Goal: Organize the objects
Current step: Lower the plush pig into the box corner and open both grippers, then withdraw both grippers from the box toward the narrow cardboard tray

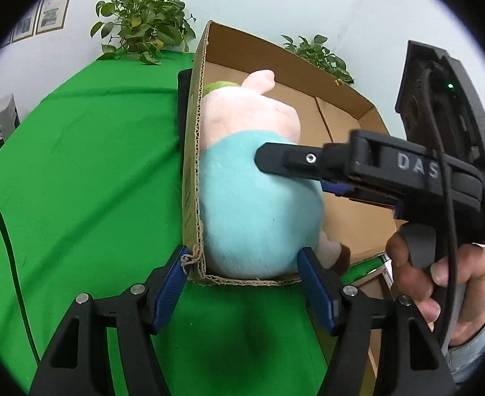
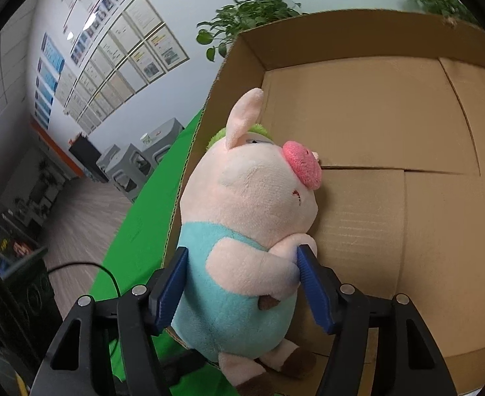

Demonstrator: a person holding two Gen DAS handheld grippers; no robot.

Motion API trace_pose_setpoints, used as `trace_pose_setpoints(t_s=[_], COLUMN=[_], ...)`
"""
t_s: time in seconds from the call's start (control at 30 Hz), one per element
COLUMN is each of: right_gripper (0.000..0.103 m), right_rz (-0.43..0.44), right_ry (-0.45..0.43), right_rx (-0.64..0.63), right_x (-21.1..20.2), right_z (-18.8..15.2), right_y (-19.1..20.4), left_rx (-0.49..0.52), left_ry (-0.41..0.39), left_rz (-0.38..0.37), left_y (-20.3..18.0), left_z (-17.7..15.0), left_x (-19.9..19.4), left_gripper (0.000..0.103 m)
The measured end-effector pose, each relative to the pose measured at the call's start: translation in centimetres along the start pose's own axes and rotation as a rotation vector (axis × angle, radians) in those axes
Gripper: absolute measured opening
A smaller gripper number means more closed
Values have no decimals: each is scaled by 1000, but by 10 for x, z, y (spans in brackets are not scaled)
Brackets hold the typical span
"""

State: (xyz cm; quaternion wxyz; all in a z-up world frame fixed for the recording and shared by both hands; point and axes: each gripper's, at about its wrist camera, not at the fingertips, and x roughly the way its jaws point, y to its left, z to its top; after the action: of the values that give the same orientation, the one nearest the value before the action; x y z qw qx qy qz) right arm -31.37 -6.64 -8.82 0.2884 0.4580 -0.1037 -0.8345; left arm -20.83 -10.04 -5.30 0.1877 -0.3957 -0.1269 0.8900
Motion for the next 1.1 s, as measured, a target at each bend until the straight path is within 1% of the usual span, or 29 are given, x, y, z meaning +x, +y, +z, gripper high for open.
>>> trace_pose_setpoints(t_s=[0.07,0.17,0.23,0.27,0.3,0.37,0.4,0.47,0.57,0.6,0.7,0.73,0.8,0.87,0.9,0.93,0.97,1.0,1.07,1.1], right_gripper=[63,69,78,79,81,89,95,102,103,103,103,103,103,103,103,103,103,103,103,103], right_rz=[3,-19,-17,-9,-2,-18,-42,-85,-161,-205,-302,-301,-298,-325,-362,-374,-380,-382,-389,-389], right_ry=[-9,-14,-2,4,12,6,-9,-52,-110,-136,-185,-191,-203,-246,-288,-307,-331,-349,-372,-383], right_rx=[12,-26,-22,-14,-1,-6,-16,-41,-79,-95,-98,-99,-108,-115,-114,-113,-111,-106,-94,-88], right_x=[-9,-9,-10,-18,-18,-26,-32,-58,-102,-118,-159,-172,-197,-224,-239,-251,-264,-276,-296,-307], right_z=[-5,-12,-12,-15,-15,-19,-22,-31,-45,-52,-75,-83,-103,-121,-132,-139,-148,-159,-169,-177], right_y=[-13,-9,-8,-20,-21,-26,-25,-28,-32,-32,-39,-42,-44,-50,-47,-50,-50,-58,-62,-64], left_rx=[-23,-23,-33,-43,-49,-43,-39,-39,-29,-28,-34,-35,-24,5,16,25,35,48,81,97], left_ry=[-1,4,7,9,11,17,19,21,17,14,-1,-18,-80,-161,-200,-242,-282,-320,-377,-384], left_rz=[-7,-3,-1,-2,-4,2,6,14,29,32,53,71,113,148,165,192,218,238,263,276], left_y=[2,2,3,4,4,1,-1,-3,-6,-7,-8,-10,-16,-29,-37,-46,-56,-67,-89,-99], left_z=[0,0,1,1,0,-3,-4,-6,-10,-11,-13,-14,-16,-18,-19,-20,-22,-25,-31,-34], left_x=[0,-1,-1,-1,-3,-5,-6,-7,-10,-10,-14,-18,-32,-54,-64,-76,-87,-96,-114,-119], left_gripper=[66,62,58,58,58,58,58,58,58,58,58,58,58,58,60,69,74,81,81,81])
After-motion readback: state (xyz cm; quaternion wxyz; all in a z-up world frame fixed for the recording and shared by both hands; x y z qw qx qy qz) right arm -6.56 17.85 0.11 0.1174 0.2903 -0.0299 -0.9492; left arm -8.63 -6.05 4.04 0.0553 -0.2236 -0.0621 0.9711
